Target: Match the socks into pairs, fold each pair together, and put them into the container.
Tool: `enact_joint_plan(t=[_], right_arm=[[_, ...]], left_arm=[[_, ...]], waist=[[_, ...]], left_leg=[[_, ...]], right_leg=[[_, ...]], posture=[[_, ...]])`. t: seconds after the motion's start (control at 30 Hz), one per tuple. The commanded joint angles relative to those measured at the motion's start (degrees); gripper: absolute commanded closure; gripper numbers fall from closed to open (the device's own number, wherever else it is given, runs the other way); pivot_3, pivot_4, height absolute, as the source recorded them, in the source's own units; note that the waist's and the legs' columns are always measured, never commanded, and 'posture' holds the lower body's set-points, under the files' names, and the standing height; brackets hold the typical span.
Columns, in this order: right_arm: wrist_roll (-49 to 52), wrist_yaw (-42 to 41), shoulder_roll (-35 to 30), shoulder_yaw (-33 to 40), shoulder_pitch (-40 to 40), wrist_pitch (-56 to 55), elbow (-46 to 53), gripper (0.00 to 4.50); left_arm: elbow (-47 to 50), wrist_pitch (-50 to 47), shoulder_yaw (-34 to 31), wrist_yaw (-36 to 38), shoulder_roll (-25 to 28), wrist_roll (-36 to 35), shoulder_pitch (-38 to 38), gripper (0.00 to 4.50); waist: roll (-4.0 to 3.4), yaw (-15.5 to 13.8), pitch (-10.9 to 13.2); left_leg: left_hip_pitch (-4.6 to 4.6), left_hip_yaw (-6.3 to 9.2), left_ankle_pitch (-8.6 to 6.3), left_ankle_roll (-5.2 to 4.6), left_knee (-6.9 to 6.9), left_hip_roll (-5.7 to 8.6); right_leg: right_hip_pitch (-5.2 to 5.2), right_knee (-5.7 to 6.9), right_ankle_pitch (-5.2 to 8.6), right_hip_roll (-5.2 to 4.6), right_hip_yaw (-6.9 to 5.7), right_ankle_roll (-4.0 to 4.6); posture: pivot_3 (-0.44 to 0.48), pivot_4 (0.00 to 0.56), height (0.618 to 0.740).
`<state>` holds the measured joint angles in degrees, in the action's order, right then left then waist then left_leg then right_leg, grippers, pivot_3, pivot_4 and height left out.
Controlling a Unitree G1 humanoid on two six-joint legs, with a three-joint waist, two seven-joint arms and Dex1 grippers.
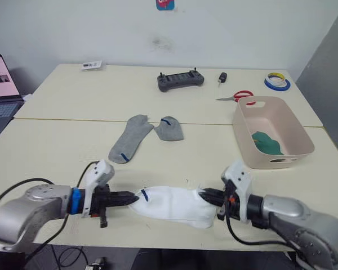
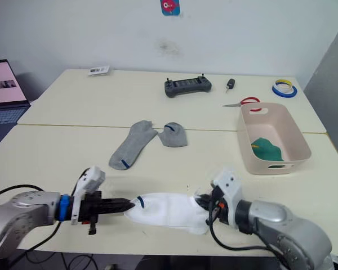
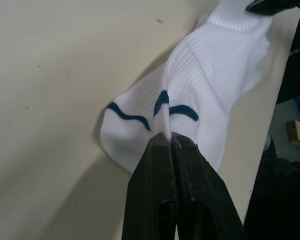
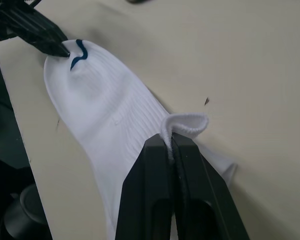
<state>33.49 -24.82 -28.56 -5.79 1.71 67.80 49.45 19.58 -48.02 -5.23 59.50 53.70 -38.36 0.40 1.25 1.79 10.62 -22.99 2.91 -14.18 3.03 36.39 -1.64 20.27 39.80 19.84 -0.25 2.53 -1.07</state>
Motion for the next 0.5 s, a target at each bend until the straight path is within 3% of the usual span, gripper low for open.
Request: enact_joint_plan(t=[0.03,0.27,0.47,0.5], right_arm=[[-4.0,0.3,-2.3,-2.6,-1.5,-6.3,-0.7,4.49],[-7.5,0.2,-3.6,-4.6,-3.5,-11.5,-3.3,4.49],[-8.2,0.1,-3.4,-4.9,-4.1,-13.4,-3.8,4.49],[-7.6,0.0,-3.0,-4.3,-4.2,-13.7,-3.8,4.24]], left_arm=[[-0.8,2.4,1.4,0.1,-0.1,2.4,-0.9,4.5],[-3.8,4.4,3.4,-1.4,-1.8,5.8,-3.3,4.5],[-3.4,5.6,3.6,1.0,-0.3,6.6,-2.4,4.5],[-3.5,5.5,3.3,0.7,-0.5,6.7,-2.2,4.5]], waist=[[0.01,0.0,0.0],[0.03,0.0,0.0],[0.03,0.0,0.0],[0.03,0.0,0.0]], left_leg=[[0.01,-0.01,0.0,0.0,0.0,0.01],[0.03,0.04,0.0,0.0,0.0,-0.03],[0.04,0.06,0.0,0.0,0.0,-0.04],[0.04,0.05,0.0,0.0,0.0,-0.04]], right_leg=[[-0.01,-0.01,0.0,0.0,0.0,0.0],[-0.02,0.02,0.0,0.06,-0.03,-0.01],[-0.03,0.03,0.0,0.06,-0.03,0.0],[-0.03,0.04,0.0,0.06,-0.03,0.0]], posture=[[0.0,0.15,0.737],[0.0,0.15,0.737],[0.0,0.15,0.737],[0.0,0.15,0.737]])
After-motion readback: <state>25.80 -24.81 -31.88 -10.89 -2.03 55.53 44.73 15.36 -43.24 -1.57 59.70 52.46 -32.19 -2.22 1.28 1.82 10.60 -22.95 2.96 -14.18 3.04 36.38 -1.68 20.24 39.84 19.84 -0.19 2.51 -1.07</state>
